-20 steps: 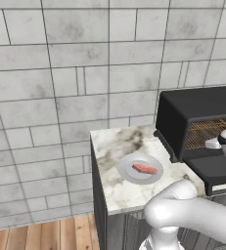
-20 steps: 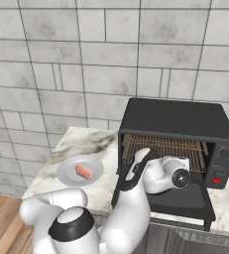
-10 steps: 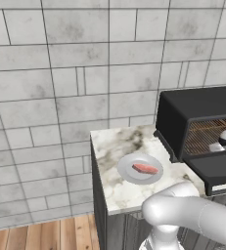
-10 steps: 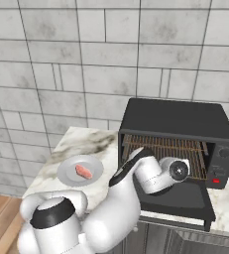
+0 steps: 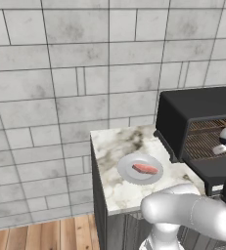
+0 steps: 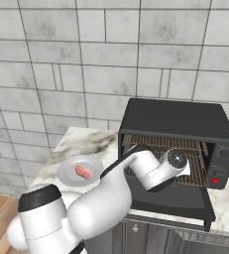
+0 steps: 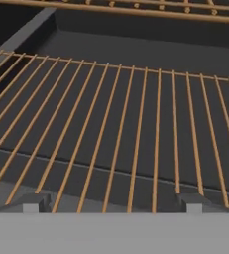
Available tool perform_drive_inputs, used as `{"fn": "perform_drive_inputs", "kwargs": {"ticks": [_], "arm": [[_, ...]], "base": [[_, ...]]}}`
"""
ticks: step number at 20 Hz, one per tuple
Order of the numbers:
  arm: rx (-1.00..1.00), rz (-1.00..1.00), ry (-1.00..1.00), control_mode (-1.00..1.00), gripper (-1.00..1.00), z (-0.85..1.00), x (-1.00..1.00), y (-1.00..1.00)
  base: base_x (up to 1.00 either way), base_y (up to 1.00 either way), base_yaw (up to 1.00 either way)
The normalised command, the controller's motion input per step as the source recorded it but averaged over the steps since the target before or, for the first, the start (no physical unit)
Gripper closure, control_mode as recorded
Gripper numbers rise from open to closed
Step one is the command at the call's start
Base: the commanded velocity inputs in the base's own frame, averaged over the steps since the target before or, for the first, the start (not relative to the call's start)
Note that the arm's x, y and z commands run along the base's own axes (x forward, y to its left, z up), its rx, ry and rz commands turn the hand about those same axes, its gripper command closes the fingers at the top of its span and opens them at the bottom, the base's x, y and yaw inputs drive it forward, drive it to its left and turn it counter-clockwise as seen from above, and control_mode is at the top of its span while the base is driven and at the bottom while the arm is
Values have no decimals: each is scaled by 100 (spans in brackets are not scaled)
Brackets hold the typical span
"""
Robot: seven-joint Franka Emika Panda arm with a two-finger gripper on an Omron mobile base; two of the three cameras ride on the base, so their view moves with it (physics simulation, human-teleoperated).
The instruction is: Open the toaster oven door. Place the baguette on the top rack in the toaster oven and place the steak on the bottom rack.
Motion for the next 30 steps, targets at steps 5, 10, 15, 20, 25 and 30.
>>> {"fn": "perform_drive_inputs", "kwargs": {"ticks": [5,10,15,20,25,30], "arm": [[-3,0,17,-100,-100,-58,-59,0],[-3,0,17,-100,-100,-57,-60,0],[-2,0,20,-100,-100,-56,-51,0],[3,0,21,-100,-100,-2,-21,-1],[10,0,6,-100,-100,50,-14,22],[2,0,0,-100,-100,51,-21,37]], "base": [[0,0,0],[0,0,0],[0,0,0],[0,0,0],[0,0,0],[0,0,0]]}}
